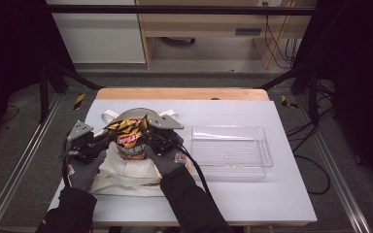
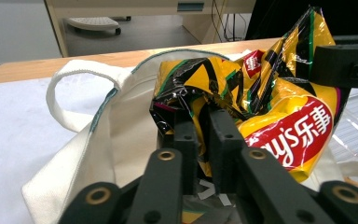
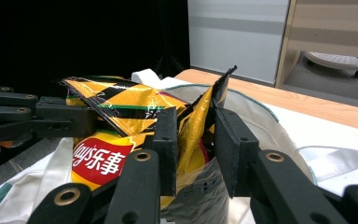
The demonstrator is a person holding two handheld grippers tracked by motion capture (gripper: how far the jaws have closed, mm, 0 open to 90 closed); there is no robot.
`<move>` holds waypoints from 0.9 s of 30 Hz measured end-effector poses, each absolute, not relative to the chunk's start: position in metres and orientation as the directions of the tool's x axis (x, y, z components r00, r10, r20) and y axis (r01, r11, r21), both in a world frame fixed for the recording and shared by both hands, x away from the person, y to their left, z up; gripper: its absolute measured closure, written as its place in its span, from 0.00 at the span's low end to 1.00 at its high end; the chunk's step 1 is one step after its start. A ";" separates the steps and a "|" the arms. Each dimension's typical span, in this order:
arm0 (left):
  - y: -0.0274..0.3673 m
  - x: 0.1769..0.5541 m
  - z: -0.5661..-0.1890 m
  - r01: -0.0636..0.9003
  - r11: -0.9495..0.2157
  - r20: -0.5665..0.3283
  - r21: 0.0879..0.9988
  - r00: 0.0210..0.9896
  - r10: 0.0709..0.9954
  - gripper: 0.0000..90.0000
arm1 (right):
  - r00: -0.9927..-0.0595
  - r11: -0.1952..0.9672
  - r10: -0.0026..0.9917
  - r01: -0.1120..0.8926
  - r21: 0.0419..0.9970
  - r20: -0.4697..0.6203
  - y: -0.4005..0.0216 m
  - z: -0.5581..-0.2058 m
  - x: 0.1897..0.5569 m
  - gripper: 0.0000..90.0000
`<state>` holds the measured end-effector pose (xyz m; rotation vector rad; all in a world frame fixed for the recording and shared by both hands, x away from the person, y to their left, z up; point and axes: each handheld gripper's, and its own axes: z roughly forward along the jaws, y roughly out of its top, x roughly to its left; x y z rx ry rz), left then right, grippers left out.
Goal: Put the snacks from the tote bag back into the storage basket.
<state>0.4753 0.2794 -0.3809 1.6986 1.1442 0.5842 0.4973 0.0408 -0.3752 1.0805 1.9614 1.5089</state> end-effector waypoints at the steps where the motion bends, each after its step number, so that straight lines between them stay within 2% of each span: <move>1: 0.280 0.475 -0.381 0.422 -0.085 -0.123 0.903 0.442 0.889 0.94 | -0.600 0.101 0.792 0.315 0.944 0.115 0.041 -0.375 0.498 0.79; 6: 0.279 0.474 -0.380 0.418 -0.065 -0.134 0.906 0.428 0.894 0.99 | -0.604 0.108 0.788 0.330 0.938 0.122 0.040 -0.372 0.499 0.79; 9: 0.279 0.474 -0.381 0.416 -0.062 -0.128 0.907 0.414 0.901 1.00 | -0.602 0.113 0.790 0.327 0.938 0.115 0.041 -0.367 0.501 0.72; 13: 0.277 0.473 -0.381 0.409 -0.066 -0.122 0.910 0.416 0.901 1.00 | -0.614 0.135 0.782 0.338 0.931 0.110 0.044 -0.372 0.506 0.67; 15: 0.276 0.472 -0.380 0.406 -0.066 -0.120 0.912 0.416 0.902 1.00 | -0.619 0.131 0.775 0.352 0.927 0.125 0.044 -0.372 0.507 0.75; 17: 0.276 0.471 -0.379 0.402 -0.062 -0.122 0.914 0.417 0.901 1.00 | -0.626 0.134 0.769 0.356 0.925 0.130 0.043 -0.371 0.505 0.87; 20: 0.276 0.470 -0.377 0.394 -0.058 -0.123 0.917 0.417 0.901 1.00 | -0.633 0.144 0.764 0.355 0.924 0.124 0.042 -0.368 0.502 0.97; 27: 0.277 0.465 -0.369 0.371 -0.042 -0.128 0.928 0.423 0.897 1.00 | -0.648 0.138 0.749 0.353 0.925 0.136 0.039 -0.363 0.500 1.00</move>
